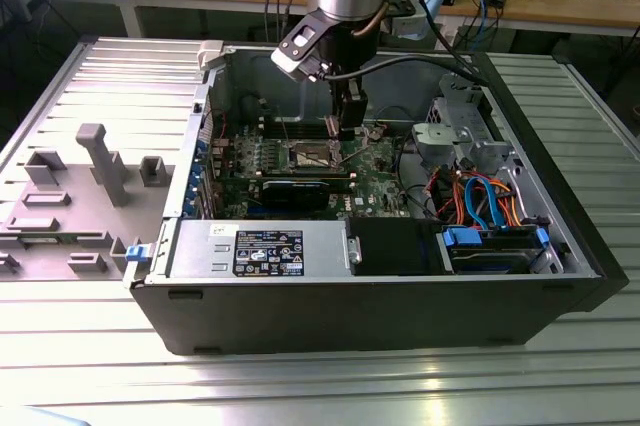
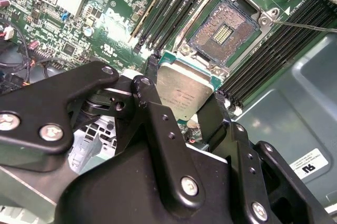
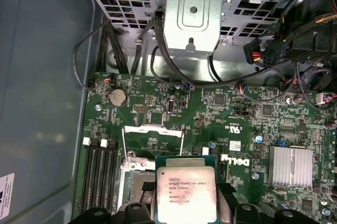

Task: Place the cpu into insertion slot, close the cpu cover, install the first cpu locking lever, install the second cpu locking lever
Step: 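Place the cpu into insertion slot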

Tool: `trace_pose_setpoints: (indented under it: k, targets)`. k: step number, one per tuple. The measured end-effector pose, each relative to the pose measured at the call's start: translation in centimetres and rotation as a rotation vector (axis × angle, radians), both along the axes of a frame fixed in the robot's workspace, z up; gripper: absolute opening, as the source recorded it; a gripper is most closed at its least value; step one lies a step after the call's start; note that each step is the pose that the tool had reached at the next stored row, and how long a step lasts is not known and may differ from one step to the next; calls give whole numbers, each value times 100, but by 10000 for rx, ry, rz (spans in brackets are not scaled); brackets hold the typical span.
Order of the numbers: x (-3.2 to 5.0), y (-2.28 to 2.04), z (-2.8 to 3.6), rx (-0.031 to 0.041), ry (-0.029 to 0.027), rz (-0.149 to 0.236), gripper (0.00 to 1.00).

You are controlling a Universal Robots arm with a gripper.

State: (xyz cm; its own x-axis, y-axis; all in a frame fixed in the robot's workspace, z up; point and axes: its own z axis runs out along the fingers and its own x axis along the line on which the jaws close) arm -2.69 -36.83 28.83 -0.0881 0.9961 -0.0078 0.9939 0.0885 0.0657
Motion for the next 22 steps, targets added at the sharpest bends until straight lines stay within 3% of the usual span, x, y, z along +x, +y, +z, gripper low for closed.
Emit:
trace_pose_setpoints:
  k: [22]
  targets:
    - [0, 0, -11, 0, 0, -746, 55]
